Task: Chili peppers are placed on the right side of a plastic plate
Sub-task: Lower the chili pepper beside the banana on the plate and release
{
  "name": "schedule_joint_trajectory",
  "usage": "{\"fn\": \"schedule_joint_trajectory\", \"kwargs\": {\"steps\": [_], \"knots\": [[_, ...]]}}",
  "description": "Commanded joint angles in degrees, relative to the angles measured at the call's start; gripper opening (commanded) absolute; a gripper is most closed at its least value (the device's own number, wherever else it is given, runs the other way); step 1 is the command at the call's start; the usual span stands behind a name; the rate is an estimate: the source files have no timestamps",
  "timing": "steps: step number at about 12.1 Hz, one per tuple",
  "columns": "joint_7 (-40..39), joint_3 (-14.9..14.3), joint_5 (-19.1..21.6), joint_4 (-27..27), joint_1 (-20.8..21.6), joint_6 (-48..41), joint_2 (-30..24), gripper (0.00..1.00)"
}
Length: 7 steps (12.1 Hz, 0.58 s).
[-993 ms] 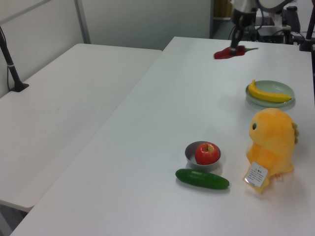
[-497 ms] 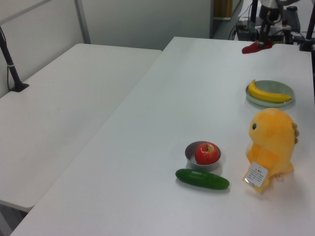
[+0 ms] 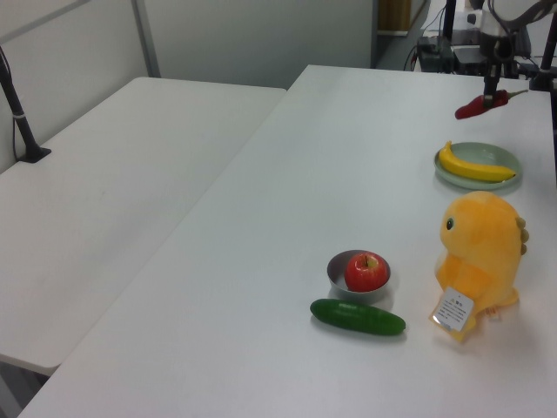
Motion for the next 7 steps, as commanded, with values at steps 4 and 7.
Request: {"fn": "schedule_joint_trajectory", "kwargs": {"steps": [4, 7], "knots": [[-1.4, 0.68, 2.35, 0.94, 0.26, 4.03, 7.31, 0.14], [-1.49, 0.76, 2.45, 1.37, 0.35, 4.04, 8.02, 0.77]]}}
